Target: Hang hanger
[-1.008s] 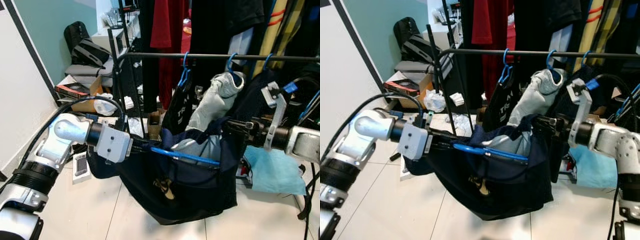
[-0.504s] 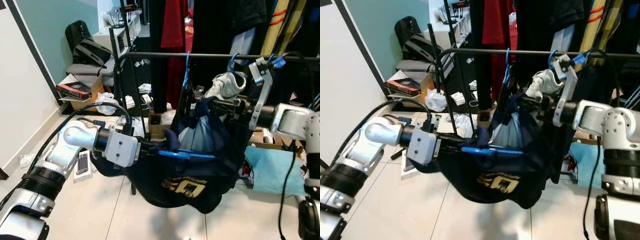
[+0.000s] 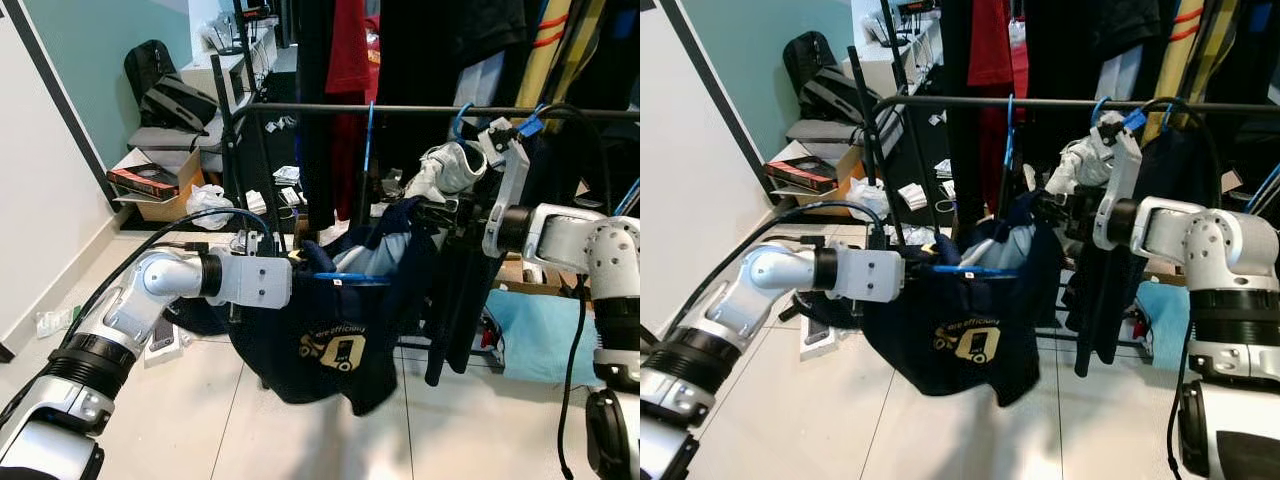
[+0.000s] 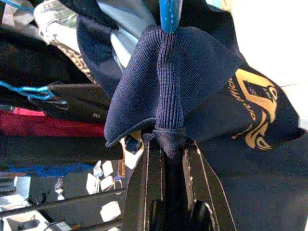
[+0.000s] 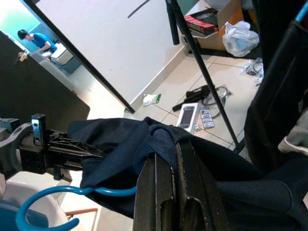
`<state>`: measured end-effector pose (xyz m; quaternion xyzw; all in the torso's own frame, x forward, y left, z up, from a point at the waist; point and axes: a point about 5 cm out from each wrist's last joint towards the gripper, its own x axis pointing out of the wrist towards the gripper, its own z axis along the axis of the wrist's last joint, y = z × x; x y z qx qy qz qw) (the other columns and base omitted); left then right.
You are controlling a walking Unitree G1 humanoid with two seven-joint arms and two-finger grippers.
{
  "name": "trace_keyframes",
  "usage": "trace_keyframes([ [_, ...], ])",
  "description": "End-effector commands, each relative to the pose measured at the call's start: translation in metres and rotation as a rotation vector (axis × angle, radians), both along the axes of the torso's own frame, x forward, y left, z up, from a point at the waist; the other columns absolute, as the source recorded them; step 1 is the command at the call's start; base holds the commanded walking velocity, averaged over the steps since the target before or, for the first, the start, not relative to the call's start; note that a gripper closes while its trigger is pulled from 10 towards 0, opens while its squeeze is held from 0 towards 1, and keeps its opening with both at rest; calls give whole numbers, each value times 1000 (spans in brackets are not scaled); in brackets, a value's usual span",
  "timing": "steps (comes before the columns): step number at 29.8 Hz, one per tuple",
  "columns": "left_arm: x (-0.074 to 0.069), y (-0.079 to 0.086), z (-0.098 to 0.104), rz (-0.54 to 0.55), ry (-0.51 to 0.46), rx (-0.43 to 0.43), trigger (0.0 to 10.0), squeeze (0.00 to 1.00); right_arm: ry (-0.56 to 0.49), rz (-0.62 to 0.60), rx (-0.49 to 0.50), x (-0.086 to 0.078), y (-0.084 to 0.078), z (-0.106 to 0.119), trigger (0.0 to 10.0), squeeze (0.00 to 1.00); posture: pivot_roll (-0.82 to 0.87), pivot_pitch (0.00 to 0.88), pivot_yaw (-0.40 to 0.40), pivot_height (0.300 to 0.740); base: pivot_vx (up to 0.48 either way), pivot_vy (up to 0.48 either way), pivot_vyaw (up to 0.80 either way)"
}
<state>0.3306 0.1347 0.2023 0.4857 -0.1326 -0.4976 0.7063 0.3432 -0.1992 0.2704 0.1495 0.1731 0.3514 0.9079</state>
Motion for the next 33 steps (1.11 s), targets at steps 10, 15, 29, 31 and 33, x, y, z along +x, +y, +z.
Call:
trace_keyframes([
  [10,-8,-14,-16,25,74,-69,0,0,-8,-74,69,16,11,9,10000,0,-109,0,49,740,0,0,0],
  [15,-8,-36,-9,31,62,-218,0,0,23,-32,55,17,31,-2,10000,0,-112,0,49,740,0,0,0],
  [29,-2,-37,9,110,62,-424,0,0,59,27,-198,12,39,-39,10000,1000,-108,0,45,740,0,0,0],
  [31,-2,-34,8,121,66,-421,0,0,41,-21,-267,15,24,-39,10000,1000,-111,0,48,740,0,0,0],
  [33,-3,-33,6,131,71,-417,0,0,24,-63,-323,17,10,-37,10000,1000,-113,0,49,740,0,0,0],
])
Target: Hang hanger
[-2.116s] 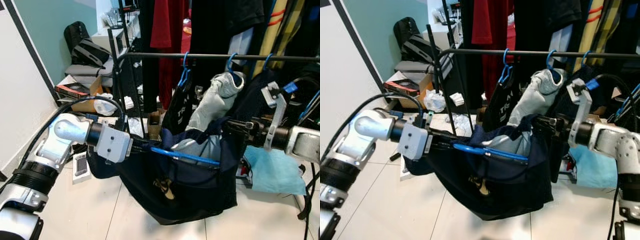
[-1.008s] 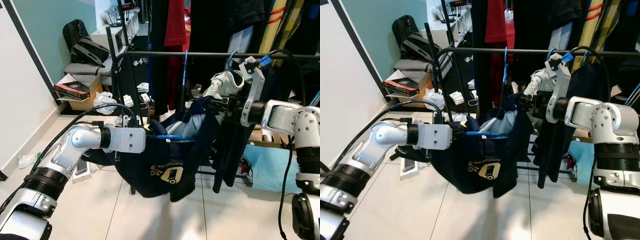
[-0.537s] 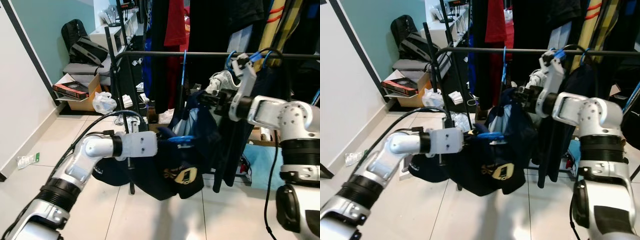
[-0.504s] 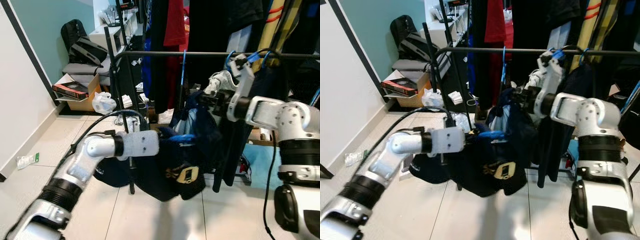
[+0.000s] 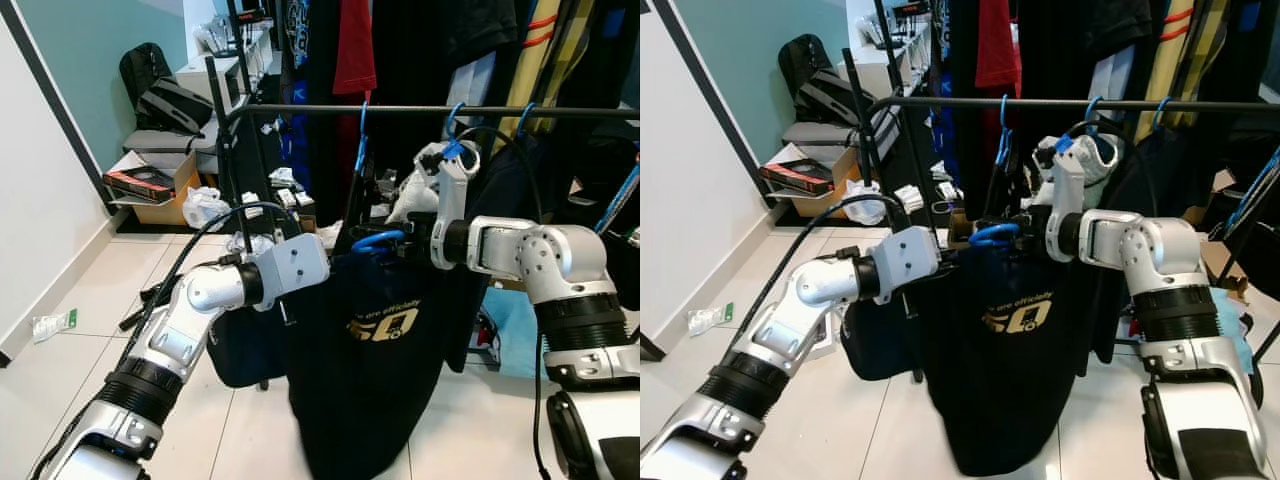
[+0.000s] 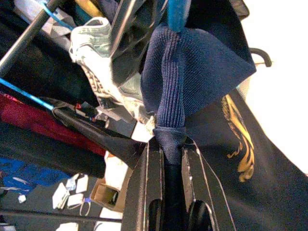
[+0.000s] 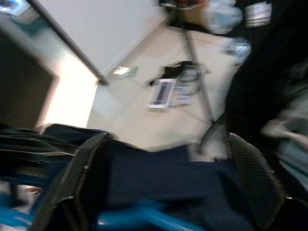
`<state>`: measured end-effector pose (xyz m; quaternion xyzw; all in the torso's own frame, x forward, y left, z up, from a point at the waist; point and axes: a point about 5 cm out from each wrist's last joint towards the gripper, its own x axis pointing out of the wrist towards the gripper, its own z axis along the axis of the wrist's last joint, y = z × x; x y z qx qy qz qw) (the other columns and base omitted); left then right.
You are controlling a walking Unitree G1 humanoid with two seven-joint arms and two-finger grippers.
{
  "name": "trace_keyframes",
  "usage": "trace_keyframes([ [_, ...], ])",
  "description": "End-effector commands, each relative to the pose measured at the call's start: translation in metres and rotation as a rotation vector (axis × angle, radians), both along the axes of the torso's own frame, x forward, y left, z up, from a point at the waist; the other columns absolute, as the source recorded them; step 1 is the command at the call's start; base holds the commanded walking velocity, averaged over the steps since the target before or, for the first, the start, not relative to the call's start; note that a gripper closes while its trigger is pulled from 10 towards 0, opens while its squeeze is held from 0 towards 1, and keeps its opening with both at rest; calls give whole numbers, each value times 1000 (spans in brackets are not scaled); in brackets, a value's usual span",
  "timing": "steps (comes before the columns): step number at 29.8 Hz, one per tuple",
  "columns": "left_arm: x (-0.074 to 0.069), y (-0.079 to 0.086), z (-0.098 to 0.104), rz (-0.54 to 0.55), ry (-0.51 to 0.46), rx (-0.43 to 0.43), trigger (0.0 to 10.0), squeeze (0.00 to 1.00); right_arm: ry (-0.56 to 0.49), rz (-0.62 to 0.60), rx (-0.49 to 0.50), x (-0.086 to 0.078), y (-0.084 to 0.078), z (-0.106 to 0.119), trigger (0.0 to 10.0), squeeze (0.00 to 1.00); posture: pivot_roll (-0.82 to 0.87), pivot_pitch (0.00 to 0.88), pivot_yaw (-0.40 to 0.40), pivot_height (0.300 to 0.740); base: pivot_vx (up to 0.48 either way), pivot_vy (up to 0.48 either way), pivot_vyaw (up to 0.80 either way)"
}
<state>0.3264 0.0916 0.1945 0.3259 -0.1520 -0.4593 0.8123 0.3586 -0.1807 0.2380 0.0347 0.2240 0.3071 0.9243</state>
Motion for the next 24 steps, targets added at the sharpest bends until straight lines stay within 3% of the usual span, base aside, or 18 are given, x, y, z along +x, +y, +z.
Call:
trace_keyframes([
  [1,1,11,14,45,-47,-52,0,0,3,-25,-58,2,-8,-5,10000,1000,-113,0,49,740,0,0,0],
  [2,1,11,14,45,-47,-52,0,0,3,-25,-58,2,-8,-5,10000,1000,-113,0,49,740,0,0,0],
  [3,0,12,12,48,-39,-49,0,0,-32,-82,-78,5,-26,3,10000,655,-113,0,49,740,0,0,0],
  [4,0,12,12,48,-39,-49,0,0,-32,-82,-78,5,-26,3,10000,655,-113,0,49,740,0,0,0],
  [5,-1,12,10,50,-31,-47,0,0,-81,-126,-58,7,-42,15,10000,0,-116,0,51,740,0,0,0],
  [8,-2,12,9,54,-26,-47,0,0,-117,-152,-26,7,-50,25,10000,0,-117,0,51,740,0,0,0],
  [10,-4,11,5,52,2,-46,0,0,-217,-144,98,4,-62,50,10000,0,-117,0,52,740,0,0,0],
  [13,-6,10,0,48,29,-47,0,0,-302,-113,175,-2,-71,66,10000,0,-115,0,51,740,0,0,0],
  [18,-8,9,-4,42,70,-59,0,0,-363,-94,198,-8,-79,74,10000,0,-117,0,49,740,0,0,0],
  [20,-9,13,-18,50,198,-98,0,0,-426,-88,206,-18,-94,71,10000,0,-124,0,48,740,0,0,0],
  [21,-8,18,-25,87,264,-120,0,0,-405,-123,155,-19,-98,57,10000,0,-129,0,50,740,0,0,0],
  [22,-8,18,-25,87,264,-120,0,0,-405,-123,155,-19,-98,57,10000,0,-129,0,50,740,0,0,0],
  [23,-4,24,-29,155,300,-164,2745,0,-379,-165,117,-18,-99,40,10000,0,-129,0,51,740,0,0,0],
  [24,-4,24,-29,155,300,-164,2745,0,-379,-165,117,-18,-99,40,10000,0,-129,0,51,740,0,0,0],
])
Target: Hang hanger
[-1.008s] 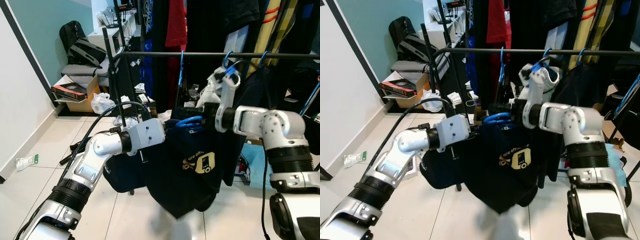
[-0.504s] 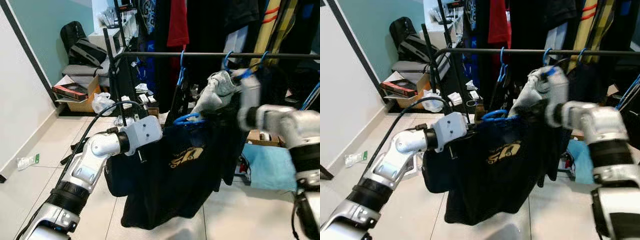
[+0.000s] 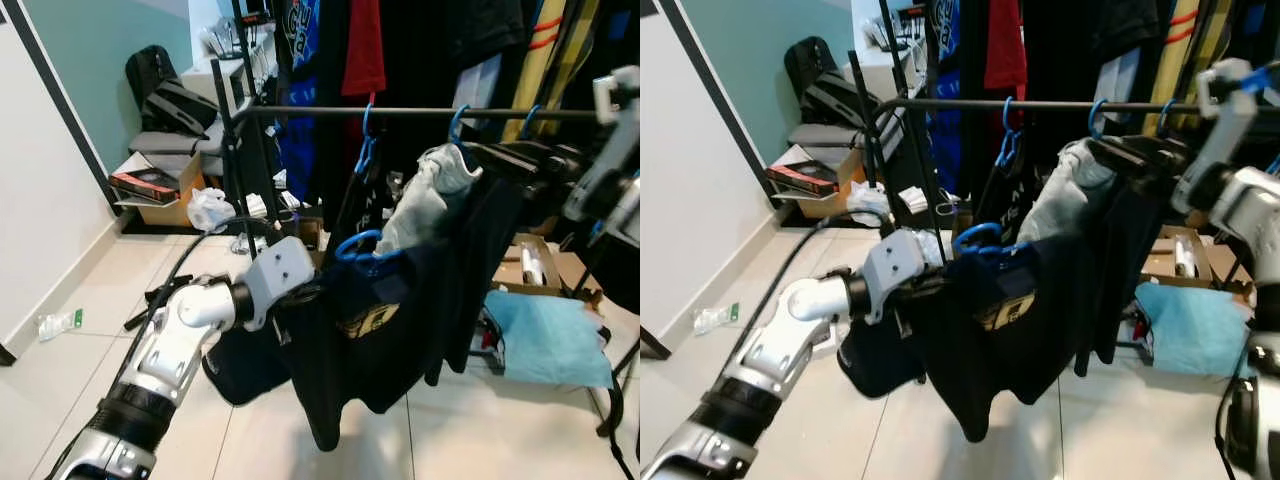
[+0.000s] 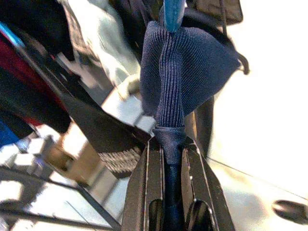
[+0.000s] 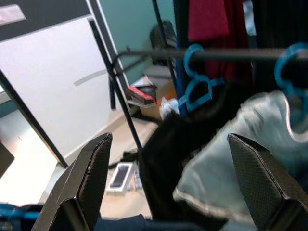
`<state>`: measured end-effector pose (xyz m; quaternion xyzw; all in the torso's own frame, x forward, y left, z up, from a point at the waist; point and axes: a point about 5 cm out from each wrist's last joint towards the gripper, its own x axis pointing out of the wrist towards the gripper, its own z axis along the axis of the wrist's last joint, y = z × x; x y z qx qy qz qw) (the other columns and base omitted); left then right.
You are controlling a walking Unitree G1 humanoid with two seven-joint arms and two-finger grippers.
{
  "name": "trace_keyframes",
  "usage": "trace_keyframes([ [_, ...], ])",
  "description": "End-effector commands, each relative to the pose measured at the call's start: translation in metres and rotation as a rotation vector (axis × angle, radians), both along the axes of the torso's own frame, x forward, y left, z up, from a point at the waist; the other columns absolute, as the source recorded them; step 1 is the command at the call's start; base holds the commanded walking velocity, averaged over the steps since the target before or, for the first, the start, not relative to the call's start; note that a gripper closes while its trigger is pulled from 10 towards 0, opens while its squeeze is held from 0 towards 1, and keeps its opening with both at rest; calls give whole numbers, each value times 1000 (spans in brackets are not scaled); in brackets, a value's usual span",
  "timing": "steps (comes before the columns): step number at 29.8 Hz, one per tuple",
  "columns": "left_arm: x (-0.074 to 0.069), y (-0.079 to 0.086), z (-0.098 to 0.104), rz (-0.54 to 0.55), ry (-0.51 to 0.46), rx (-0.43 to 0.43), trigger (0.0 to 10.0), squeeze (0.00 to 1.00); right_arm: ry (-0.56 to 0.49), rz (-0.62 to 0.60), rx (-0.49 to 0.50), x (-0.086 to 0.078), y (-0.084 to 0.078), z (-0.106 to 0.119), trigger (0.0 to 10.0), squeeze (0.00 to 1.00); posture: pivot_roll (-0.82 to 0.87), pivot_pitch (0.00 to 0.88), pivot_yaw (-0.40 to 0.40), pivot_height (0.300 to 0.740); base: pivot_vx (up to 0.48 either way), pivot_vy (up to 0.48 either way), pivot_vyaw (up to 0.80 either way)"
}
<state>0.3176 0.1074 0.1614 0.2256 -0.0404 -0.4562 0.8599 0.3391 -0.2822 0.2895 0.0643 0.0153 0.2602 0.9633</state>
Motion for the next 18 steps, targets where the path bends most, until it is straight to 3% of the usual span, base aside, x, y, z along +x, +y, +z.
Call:
trace_keyframes([
  [1,5,8,5,72,14,-62,2745,0,11,-32,-37,1,3,-11,10000,0,-129,0,51,740,0,0,0],
  [2,5,8,5,72,14,-62,2745,0,11,-32,-37,1,3,-11,10000,0,-129,0,51,740,0,0,0],
  [3,9,14,0,158,61,-94,10000,0,43,-65,-44,1,5,-29,10000,0,-125,0,55,740,0,0,0],
  [4,10,22,-4,252,121,-148,10000,0,67,-83,-26,0,12,-46,10000,0,-128,0,64,740,0,0,-613],
  [5,10,22,-4,252,121,-148,10000,0,67,-83,-26,0,12,-46,10000,0,-128,0,64,740,0,0,-613],
  [6,7,31,-6,301,160,-187,10000,0,90,-92,-1,-3,18,-60,10000,0,-128,0,63,740,0,0,-650],
  [9,2,38,-6,313,174,-214,10000,0,111,-94,9,-6,23,-70,10000,0,-128,0,63,740,0,0,-633],
  [10,-5,49,-5,312,184,-216,10000,0,138,-98,16,-8,26,-80,10000,0,-122,0,58,740,0,0,0],
  [11,-12,64,-6,315,184,-168,10000,0,169,-105,4,-9,27,-92,10000,0,-112,0,48,740,0,0,0],
  [14,-12,64,-6,315,184,-168,10000,0,169,-105,4,-9,27,-92,10000,0,-112,0,48,740,0,0,0],
  [16,-20,100,-8,414,206,-91,10000,0,225,-101,-10,-11,33,-114,10000,0,-101,0,40,740,0,0,0],
  [18,-20,100,-8,414,206,-91,10000,0,225,-101,-10,-11,33,-114,10000,0,-101,0,40,740,0,0,0],
])
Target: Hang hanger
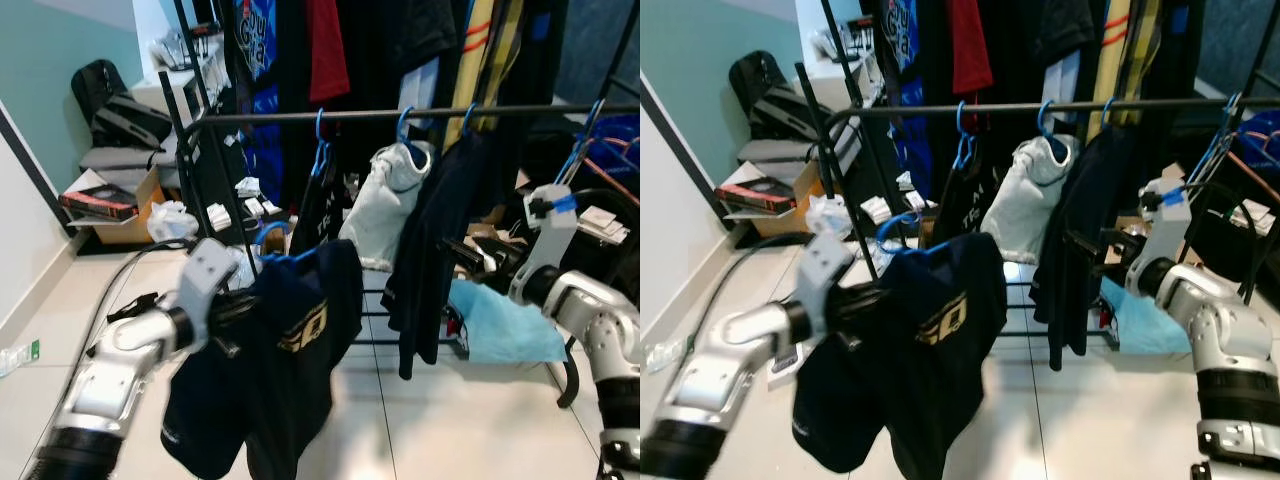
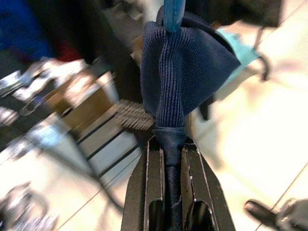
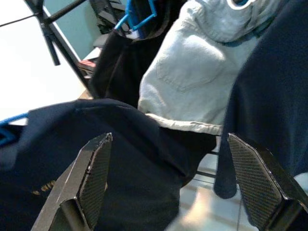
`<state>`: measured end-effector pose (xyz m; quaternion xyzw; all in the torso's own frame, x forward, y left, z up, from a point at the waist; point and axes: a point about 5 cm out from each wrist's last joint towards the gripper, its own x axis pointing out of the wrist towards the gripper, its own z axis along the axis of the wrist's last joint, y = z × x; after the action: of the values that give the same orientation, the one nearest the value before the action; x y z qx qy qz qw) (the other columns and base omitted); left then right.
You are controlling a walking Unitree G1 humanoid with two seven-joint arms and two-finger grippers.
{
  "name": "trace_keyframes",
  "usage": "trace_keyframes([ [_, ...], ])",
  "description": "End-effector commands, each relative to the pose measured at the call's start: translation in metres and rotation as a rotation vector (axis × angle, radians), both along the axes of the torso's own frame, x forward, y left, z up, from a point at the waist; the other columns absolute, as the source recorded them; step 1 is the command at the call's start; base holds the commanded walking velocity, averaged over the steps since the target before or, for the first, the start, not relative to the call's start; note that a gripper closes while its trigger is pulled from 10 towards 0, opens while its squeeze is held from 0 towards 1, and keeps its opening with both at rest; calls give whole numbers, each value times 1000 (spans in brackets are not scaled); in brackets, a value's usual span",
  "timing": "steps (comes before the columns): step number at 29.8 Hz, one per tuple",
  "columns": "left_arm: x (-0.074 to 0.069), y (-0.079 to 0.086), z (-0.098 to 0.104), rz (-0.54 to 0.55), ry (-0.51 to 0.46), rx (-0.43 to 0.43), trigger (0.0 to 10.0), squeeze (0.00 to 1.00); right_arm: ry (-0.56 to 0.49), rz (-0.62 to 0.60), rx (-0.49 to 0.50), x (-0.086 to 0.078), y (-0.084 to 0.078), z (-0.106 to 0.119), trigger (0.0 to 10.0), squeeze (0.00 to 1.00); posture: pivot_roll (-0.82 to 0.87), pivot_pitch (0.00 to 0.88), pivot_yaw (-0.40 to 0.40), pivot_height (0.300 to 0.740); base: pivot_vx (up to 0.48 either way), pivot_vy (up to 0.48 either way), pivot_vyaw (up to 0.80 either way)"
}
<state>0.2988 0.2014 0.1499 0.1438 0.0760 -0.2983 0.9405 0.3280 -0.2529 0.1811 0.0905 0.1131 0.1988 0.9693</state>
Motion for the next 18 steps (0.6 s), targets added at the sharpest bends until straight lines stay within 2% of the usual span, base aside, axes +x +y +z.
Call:
trace_keyframes([
  [1,-3,26,5,101,4,26,10000,0,32,34,0,-2,12,-15,10000,0,-101,0,40,740,0,0,0],
  [2,-7,42,7,163,13,32,10000,0,38,68,13,-4,22,-21,10000,0,-88,0,32,740,0,0,0],
  [4,-7,42,7,163,13,32,10000,0,38,68,13,-4,22,-21,10000,0,-88,0,32,740,0,0,0],
  [6,-14,78,6,364,45,62,10000,0,33,97,36,-8,37,-29,10000,0,-74,0,23,740,0,0,0],
  [7,-14,78,6,364,45,62,10000,0,33,97,36,-8,37,-29,10000,0,-74,0,23,740,0,0,0],
  [9,-13,86,5,488,22,49,10000,0,33,85,46,-9,44,-36,10000,0,-74,0,23,740,0,0,0],
  [10,-13,86,5,488,22,49,10000,0,33,85,46,-9,44,-36,10000,0,-74,0,23,740,0,0,0],
  [11,-9,79,7,513,-3,0,10000,0,30,82,62,-10,49,-37,10000,0,-72,0,19,740,0,0,0],
  [12,-9,79,7,513,-3,0,10000,0,30,82,62,-10,49,-37,10000,0,-72,0,19,740,0,0,0],
  [14,3,50,12,483,-59,-103,10000,0,49,112,119,-14,72,-47,10000,0,-81,0,20,740,341,0,0],
  [15,3,50,12,483,-59,-103,10000,0,49,112,119,-14,72,-47,10000,0,-81,0,20,740,428,0,0],
  [16,9,38,14,468,-78,-131,10000,0,54,139,159,-18,84,-51,10000,0,-90,0,23,740,435,0,0],
  [17,9,38,14,468,-78,-131,10000,0,54,139,159,-18,84,-51,10000,0,-90,0,23,740,435,0,0],
  [18,16,25,15,427,-90,-154,10000,0,50,152,176,-19,91,-51,10000,0,-95,0,25,740,412,0,0],
])
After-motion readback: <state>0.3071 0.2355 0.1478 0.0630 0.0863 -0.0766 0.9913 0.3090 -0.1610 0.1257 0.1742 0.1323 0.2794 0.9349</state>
